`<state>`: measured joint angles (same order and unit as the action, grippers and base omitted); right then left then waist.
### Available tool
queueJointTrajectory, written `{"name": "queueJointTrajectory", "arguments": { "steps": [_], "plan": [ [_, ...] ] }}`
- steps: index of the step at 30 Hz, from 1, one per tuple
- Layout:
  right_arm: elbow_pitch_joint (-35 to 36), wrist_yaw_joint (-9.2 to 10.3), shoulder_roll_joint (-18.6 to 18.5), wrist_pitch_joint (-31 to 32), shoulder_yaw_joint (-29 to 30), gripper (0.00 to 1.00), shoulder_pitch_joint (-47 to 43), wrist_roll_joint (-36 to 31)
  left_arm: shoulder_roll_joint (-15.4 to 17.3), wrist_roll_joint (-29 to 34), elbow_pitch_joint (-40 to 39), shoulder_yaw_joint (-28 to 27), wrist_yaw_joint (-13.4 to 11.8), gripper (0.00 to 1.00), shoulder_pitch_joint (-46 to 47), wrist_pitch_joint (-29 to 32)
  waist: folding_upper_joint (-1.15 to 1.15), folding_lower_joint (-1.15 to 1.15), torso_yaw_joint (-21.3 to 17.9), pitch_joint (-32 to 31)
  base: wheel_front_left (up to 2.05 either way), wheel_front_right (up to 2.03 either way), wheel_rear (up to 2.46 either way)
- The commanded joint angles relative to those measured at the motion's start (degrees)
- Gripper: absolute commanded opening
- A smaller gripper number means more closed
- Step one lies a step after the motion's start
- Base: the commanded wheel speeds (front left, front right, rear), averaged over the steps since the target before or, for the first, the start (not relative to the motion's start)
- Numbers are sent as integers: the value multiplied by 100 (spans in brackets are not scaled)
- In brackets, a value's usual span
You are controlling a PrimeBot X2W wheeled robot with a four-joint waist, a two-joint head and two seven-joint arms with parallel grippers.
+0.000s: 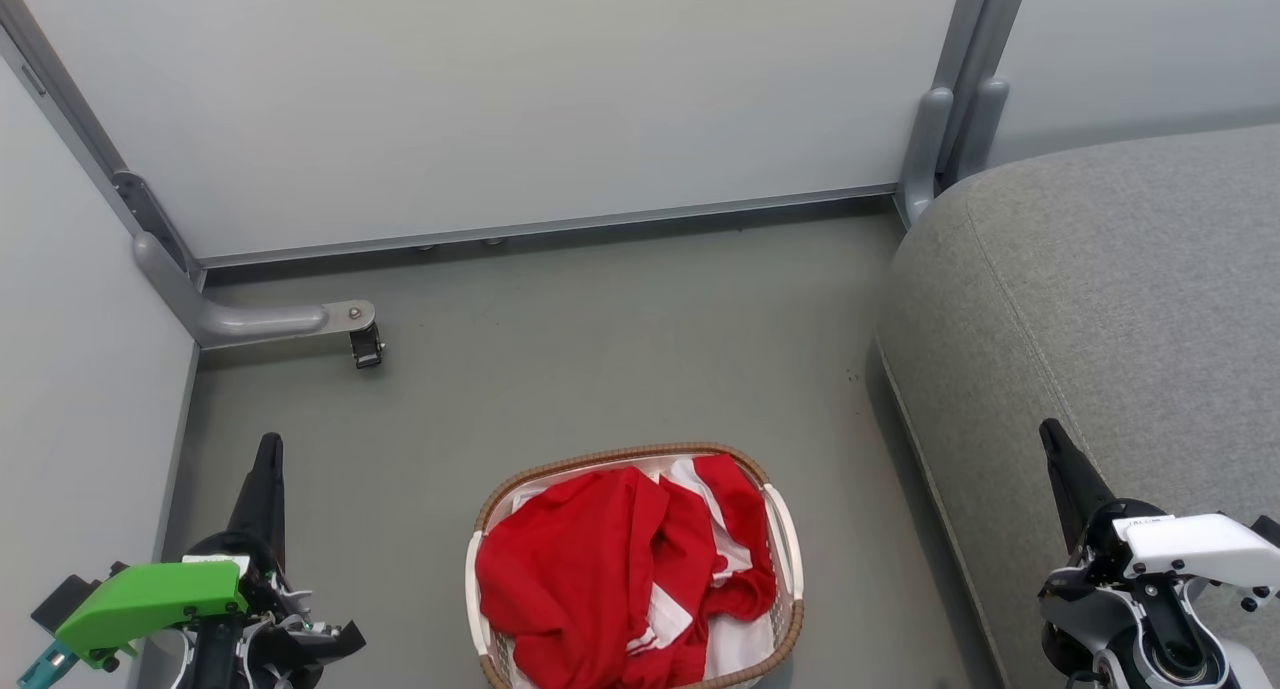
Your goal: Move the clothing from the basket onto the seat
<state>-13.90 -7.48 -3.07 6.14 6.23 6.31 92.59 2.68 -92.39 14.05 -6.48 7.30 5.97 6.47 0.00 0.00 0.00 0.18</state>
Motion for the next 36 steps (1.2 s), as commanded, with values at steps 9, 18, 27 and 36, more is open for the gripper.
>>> {"name": "queueJointTrajectory", "arguments": {
  "steps": [9,18,27,36],
  "plan": [
    [2,-2,-6,24,24,0,-48,-27,38,43,-10,-1,35,0,43,-11,0,0,0,0,0,0,0],
    [-114,1,29,-119,-126,100,-22,-141,12,127,176,43,-7,100,-75,-136,0,0,1,10,0,0,0],
    [-155,1,-57,-381,-298,100,141,-790,213,790,225,228,-3,100,8,-397,0,0,7,38,0,0,0],
    [-139,0,-34,-599,-346,100,316,-1899,330,1797,257,320,1,100,66,-616,0,0,11,85,0,0,0]
  ]
}}
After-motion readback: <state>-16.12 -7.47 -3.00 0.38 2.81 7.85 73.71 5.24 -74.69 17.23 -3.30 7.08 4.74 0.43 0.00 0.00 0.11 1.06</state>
